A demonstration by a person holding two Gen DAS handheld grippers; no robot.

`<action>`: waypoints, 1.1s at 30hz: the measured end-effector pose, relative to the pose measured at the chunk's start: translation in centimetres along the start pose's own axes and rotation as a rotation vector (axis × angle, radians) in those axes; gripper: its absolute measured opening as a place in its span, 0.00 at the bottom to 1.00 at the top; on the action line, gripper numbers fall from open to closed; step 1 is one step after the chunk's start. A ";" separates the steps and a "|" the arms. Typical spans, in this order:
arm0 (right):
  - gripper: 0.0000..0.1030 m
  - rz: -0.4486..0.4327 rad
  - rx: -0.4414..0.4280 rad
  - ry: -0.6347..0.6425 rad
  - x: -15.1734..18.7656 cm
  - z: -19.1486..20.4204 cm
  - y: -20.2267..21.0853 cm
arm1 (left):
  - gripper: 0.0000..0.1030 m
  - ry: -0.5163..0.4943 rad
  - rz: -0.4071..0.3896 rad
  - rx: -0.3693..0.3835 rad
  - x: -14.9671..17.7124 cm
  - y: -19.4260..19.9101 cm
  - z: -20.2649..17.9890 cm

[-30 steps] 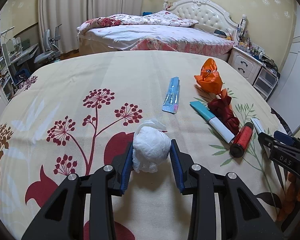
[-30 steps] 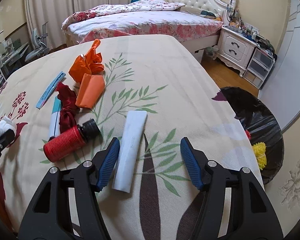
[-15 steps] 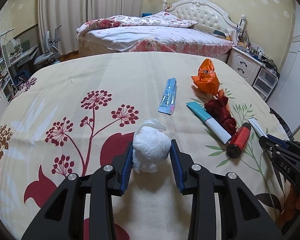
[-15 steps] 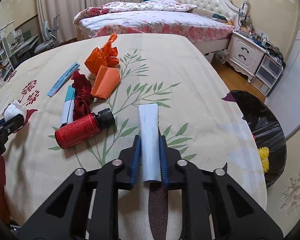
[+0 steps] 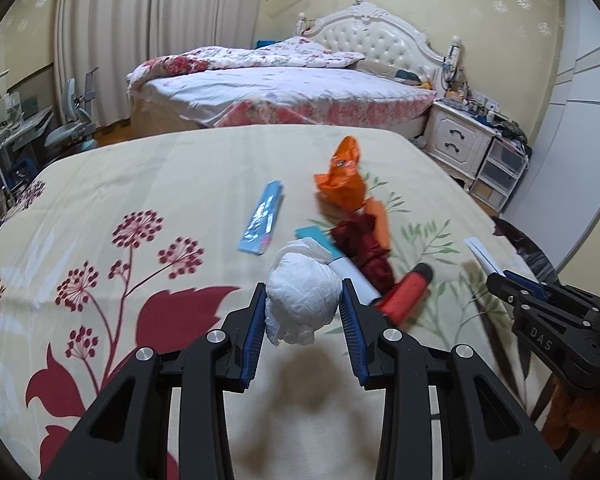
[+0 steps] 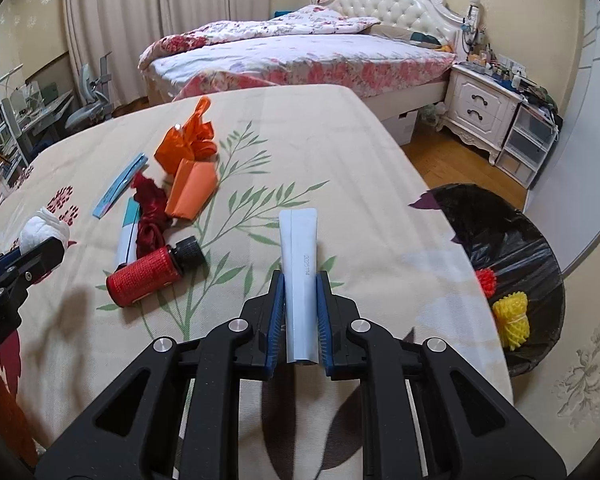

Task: Collect trash
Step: 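Carry the tissue ball and white tube over the trash bin and open both tools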

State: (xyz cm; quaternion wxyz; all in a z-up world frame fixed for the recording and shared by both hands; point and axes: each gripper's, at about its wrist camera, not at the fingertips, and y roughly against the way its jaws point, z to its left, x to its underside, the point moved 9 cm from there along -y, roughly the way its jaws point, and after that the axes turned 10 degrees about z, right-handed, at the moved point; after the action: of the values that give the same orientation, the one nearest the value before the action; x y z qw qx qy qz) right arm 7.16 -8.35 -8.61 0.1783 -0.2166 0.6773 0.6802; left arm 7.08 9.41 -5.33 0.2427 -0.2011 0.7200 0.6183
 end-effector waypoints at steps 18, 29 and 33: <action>0.16 -0.092 0.104 -0.190 -1.3 -11.4 2.2 | 0.36 -0.165 -0.056 0.088 -4.1 -1.1 -11.3; 0.16 -0.129 0.169 -0.306 -1.5 -18.0 2.5 | 0.36 -0.266 -0.071 0.133 -5.9 -3.3 -18.7; 0.16 -0.130 0.187 -0.336 -1.5 -19.8 2.1 | 0.36 -0.296 -0.073 0.138 -6.1 -4.1 -21.1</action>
State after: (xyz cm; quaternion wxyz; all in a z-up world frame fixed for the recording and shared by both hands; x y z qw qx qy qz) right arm 8.36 -28.08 -5.83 0.3517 -0.1257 0.6827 0.6280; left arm 12.25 -12.10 -2.50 0.3818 -0.1168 0.7094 0.5808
